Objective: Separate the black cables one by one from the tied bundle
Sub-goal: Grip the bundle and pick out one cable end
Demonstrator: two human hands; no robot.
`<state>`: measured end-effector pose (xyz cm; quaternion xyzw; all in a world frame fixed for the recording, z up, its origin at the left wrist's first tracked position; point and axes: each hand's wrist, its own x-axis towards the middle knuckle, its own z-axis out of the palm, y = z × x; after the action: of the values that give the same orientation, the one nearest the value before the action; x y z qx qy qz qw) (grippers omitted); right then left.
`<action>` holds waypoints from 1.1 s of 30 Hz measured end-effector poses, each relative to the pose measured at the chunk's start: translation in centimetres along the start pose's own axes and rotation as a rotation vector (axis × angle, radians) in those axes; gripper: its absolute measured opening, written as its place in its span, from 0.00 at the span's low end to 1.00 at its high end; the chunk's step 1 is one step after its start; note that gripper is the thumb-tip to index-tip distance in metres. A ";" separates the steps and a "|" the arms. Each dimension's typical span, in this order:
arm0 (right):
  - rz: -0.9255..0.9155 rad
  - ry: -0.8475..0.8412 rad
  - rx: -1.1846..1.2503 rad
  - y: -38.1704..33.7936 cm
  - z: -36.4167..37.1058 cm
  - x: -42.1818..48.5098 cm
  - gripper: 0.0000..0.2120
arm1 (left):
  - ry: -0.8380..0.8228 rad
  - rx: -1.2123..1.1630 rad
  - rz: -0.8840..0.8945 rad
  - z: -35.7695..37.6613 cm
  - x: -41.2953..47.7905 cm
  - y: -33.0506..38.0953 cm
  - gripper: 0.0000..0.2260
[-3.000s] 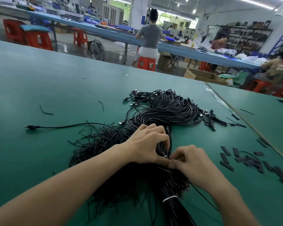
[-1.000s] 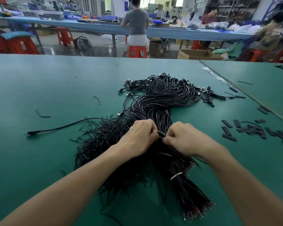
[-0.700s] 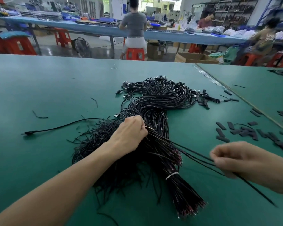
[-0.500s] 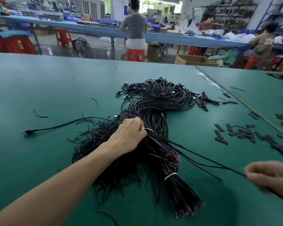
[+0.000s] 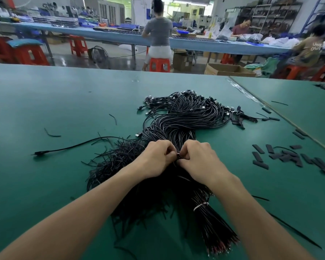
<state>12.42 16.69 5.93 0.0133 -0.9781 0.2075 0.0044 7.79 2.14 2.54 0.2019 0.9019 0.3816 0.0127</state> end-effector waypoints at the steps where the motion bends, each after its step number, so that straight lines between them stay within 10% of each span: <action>1: 0.040 -0.023 0.029 0.0 0.1 0.2 0.06 | -0.001 -0.007 -0.010 0.1 0.0 0.0 0.05; 11: 0.170 -0.048 -0.146 -2.1 0.2 0.2 0.10 | 0.026 0.032 0.009 0.9 -0.3 0.6 0.04; 24: 0.141 -0.442 0.899 5.2 -6.2 -3.3 0.07 | 0.036 0.133 -0.011 0.6 0.5 0.9 0.05; 33: 0.059 -0.414 1.160 10.3 -9.7 -6.3 0.20 | -0.006 0.155 -0.041 0.8 0.3 0.9 0.04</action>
<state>18.45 30.14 10.51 0.0263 -0.6862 0.6991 -0.1993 8.00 3.35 2.70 0.1851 0.9326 0.3098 0.0074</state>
